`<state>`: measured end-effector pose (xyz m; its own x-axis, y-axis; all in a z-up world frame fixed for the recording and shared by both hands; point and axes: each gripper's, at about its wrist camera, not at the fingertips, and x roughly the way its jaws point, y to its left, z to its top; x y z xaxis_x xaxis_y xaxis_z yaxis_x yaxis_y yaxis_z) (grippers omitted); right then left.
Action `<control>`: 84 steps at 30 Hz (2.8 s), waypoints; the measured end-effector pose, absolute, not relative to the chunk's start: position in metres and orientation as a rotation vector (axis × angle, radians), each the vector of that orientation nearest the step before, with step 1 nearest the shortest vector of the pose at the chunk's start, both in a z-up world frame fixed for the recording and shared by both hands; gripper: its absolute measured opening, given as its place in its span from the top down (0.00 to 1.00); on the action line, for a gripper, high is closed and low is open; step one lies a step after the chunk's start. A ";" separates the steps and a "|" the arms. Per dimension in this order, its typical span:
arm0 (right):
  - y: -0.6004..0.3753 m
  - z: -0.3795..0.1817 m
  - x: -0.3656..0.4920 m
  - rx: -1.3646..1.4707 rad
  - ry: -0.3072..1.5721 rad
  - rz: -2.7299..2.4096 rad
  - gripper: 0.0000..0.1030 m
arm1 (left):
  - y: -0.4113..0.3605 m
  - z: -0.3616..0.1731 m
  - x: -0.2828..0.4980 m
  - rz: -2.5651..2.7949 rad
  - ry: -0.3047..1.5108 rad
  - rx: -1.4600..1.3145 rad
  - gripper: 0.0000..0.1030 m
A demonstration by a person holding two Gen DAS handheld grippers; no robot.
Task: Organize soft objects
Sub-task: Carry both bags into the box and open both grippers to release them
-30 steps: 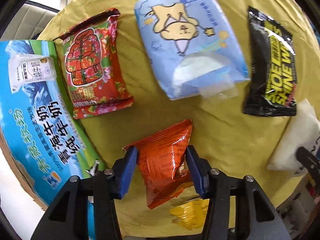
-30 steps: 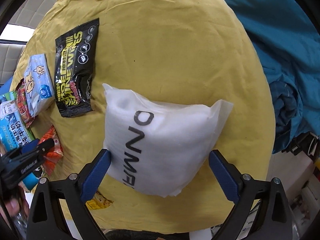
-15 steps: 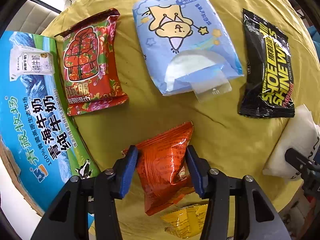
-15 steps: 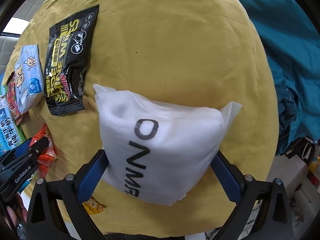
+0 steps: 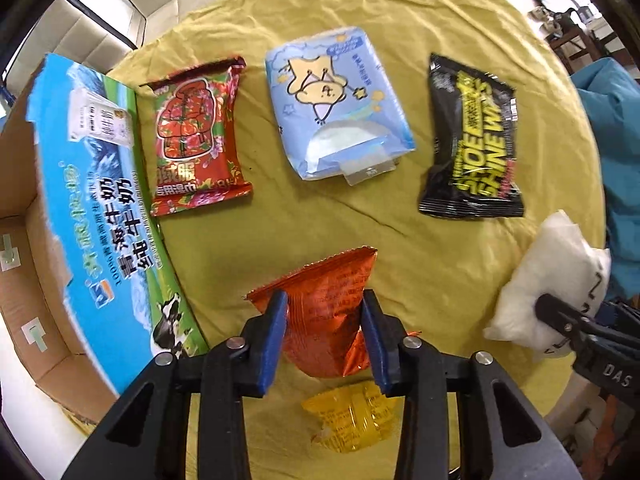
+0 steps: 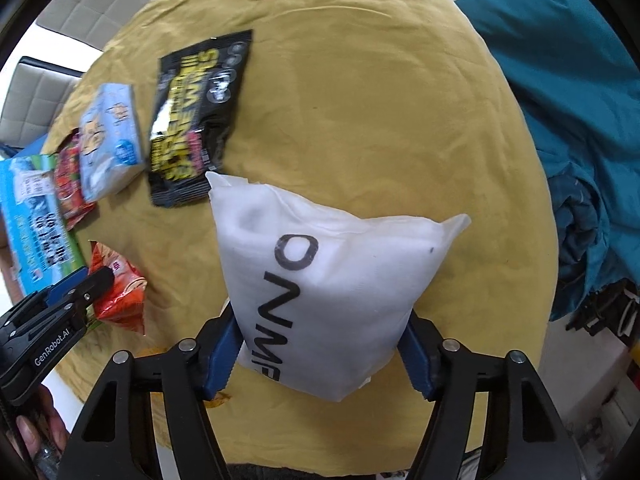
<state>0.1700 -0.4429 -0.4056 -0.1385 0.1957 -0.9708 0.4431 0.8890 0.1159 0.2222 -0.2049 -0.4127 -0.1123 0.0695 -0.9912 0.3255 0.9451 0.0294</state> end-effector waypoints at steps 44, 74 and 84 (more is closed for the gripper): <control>-0.057 -0.302 0.367 0.164 1.543 0.240 0.33 | 0.070 -0.288 0.362 -0.152 1.536 0.189 0.68; -0.032 -0.393 0.406 0.086 1.694 0.191 0.21 | 0.095 -0.372 0.415 -0.276 1.639 0.059 0.66; -0.027 -0.348 0.397 -0.015 1.602 0.103 0.07 | 0.104 -0.344 0.402 -0.261 1.598 0.051 0.64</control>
<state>0.3973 -0.0271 -0.3481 -0.0342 0.0545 -0.9979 -0.0734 0.9957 0.0569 0.4024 0.1044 -0.3440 -0.0486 -0.1283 -0.9906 0.1940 0.9716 -0.1353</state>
